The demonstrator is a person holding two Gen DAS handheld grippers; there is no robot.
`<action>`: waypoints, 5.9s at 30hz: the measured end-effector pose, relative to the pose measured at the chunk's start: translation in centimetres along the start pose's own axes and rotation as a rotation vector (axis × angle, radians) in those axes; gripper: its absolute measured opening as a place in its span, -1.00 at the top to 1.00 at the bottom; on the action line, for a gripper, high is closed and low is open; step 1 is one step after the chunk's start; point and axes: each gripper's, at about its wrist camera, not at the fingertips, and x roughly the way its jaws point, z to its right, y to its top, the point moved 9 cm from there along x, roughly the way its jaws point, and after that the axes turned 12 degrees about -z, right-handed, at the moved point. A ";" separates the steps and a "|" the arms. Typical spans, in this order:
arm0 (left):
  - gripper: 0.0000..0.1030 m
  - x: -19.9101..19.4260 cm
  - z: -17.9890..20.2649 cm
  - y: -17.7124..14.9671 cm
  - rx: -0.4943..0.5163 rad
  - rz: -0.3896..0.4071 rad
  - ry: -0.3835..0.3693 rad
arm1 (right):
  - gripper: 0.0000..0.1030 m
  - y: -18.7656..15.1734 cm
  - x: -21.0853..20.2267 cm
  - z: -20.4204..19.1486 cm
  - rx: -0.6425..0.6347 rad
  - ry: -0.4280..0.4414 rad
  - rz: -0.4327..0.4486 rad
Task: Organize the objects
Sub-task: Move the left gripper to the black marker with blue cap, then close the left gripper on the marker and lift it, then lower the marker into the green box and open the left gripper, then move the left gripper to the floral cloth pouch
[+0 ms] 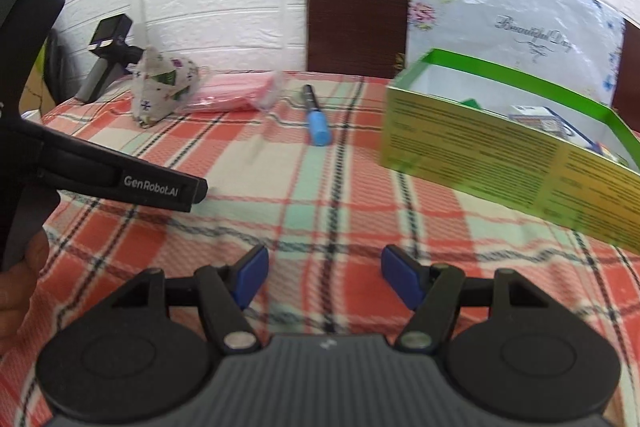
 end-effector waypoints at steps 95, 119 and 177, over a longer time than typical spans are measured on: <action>0.47 0.6 15.8 13.8 0.100 0.004 -0.287 | 0.38 8.3 0.8 16.6 0.440 0.077 0.239; 0.30 -1.3 4.0 0.5 0.031 -0.044 -0.037 | 0.26 -0.3 -0.7 6.7 0.273 0.033 0.005; -0.16 1.4 -22.6 -2.1 -0.451 0.153 0.074 | 0.80 14.0 3.4 -15.8 -0.337 0.236 0.125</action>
